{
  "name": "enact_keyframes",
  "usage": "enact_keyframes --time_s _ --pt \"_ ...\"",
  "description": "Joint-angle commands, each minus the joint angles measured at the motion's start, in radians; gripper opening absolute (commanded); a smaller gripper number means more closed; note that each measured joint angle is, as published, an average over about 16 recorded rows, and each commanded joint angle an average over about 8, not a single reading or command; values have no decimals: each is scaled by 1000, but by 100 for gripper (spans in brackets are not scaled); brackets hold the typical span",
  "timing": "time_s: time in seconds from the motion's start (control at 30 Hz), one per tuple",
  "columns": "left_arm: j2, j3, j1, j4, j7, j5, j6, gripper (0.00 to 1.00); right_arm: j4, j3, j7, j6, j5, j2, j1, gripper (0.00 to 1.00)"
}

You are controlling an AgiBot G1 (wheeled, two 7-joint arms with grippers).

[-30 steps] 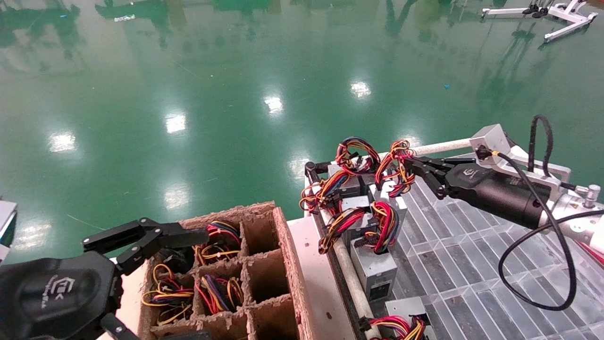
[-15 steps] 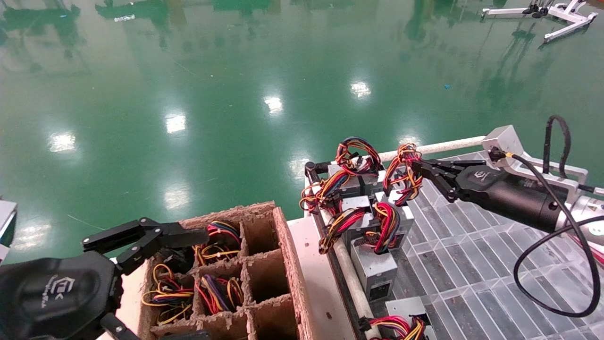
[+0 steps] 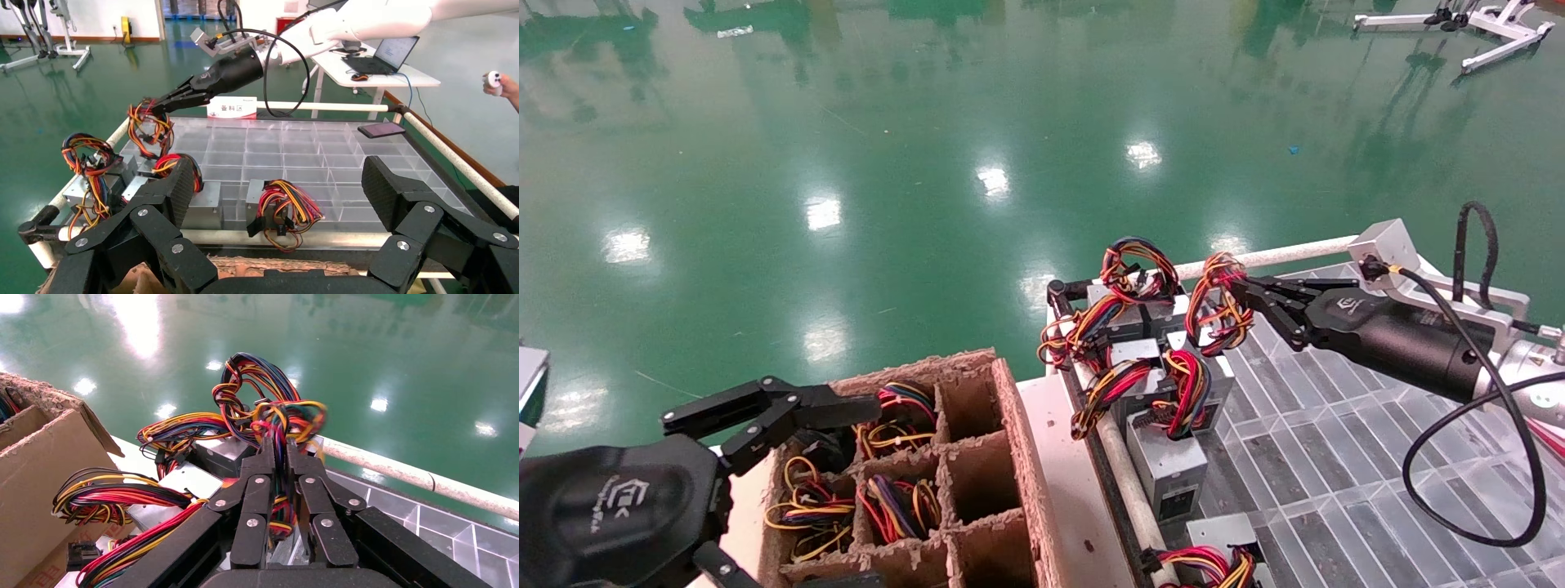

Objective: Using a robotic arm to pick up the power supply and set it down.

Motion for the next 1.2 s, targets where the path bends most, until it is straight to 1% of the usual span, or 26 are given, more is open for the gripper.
enact_keyframes --time_s 0.03,0.17,0.37,0.6,0.73,1.2 --pt "0 0 0 0 0 0 0 100 -1 0 -3 4 0 -1 -2 100" --pt "0 0 0 0 0 0 0 100 4 2 12 -22 2 9 9 100" --pt "0 0 0 0 0 0 0 100 17 5 52 -87 7 35 38 100" --pt "0 0 0 0 0 0 0 100 47 13 86 -120 14 51 42 100" --pt "0 0 0 0 0 0 0 100 111 29 110 -130 24 66 12 100" --pt "0 0 0 0 0 0 0 100 406 104 217 -162 67 130 -134 100"
